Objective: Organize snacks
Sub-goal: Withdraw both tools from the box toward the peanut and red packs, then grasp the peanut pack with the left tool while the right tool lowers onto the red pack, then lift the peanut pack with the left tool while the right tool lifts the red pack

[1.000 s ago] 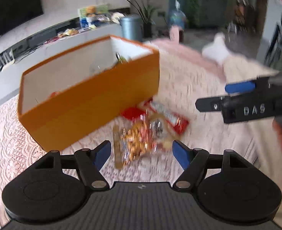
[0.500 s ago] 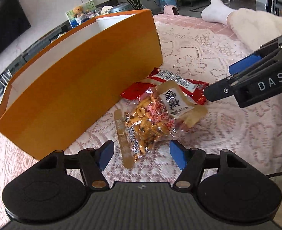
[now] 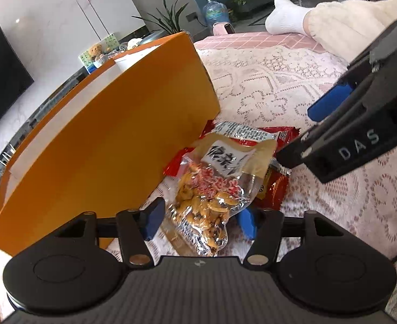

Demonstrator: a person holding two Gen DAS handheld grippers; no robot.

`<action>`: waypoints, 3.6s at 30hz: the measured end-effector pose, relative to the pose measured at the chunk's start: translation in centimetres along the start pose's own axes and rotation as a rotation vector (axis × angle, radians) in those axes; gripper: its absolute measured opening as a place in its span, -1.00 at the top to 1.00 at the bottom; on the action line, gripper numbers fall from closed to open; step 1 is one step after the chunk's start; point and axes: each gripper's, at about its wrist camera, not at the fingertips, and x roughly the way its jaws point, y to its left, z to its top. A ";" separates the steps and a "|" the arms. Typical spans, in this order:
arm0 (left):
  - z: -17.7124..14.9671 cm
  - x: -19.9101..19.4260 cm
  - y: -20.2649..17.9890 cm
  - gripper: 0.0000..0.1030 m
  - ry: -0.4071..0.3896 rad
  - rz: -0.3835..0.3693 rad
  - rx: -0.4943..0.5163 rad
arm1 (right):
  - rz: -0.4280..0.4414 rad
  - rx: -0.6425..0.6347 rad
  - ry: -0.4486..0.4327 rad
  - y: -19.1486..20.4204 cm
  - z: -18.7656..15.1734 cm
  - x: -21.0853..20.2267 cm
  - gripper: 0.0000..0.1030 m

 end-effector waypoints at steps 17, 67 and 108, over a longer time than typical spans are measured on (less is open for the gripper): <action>1.1 0.0 4.8 0.18 0.011 -0.048 -0.314 | 0.014 -0.087 -0.077 1.6 0.1 -0.1 -0.31; -1.0 -2.1 9.8 0.46 0.099 -0.026 -0.691 | -0.008 -0.198 -0.094 4.9 1.0 4.9 -0.34; 3.0 -15.3 12.4 0.46 -0.140 0.059 -0.682 | -0.045 -0.238 -0.287 9.5 5.2 -13.9 -0.33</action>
